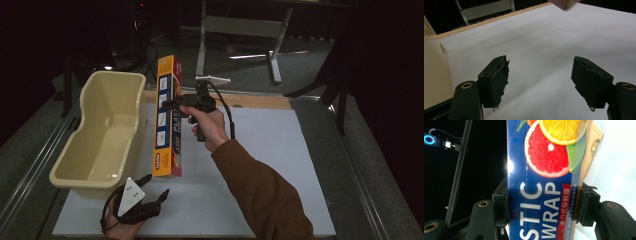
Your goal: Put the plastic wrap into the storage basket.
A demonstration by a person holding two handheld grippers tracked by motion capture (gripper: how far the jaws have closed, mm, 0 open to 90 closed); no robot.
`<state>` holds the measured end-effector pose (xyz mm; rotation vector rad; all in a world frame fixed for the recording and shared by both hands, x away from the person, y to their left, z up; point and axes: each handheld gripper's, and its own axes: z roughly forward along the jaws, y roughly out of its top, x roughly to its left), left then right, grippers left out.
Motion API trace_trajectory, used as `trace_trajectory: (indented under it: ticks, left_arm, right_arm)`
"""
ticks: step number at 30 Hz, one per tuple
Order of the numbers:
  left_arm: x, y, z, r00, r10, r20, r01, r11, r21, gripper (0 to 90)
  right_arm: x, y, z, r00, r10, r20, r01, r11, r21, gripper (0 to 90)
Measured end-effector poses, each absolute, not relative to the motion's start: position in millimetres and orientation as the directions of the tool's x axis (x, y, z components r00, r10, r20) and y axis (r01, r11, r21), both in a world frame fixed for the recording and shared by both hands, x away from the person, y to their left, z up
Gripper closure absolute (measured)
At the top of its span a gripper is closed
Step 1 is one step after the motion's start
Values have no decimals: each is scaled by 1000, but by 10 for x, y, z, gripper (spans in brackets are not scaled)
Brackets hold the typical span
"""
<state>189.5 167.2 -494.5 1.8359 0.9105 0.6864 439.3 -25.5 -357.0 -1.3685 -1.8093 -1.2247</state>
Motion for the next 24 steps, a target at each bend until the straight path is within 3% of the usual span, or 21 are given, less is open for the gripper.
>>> trace_trajectory:
  ticks: [10, 24]
  left_arm:
    - [1886, 1702, -4946, 558, 827, 62, 294, -267, 918, 295]
    - [1885, 1712, -4948, 569, 822, 41, 291, -247, 924, 295]
  right_arm:
    - [4448, -36, -3589, -287, 418, 862, 951, 20, 308, 416]
    - [4435, 593, -3487, -290, 403, 868, 949, 7, 314, 415]
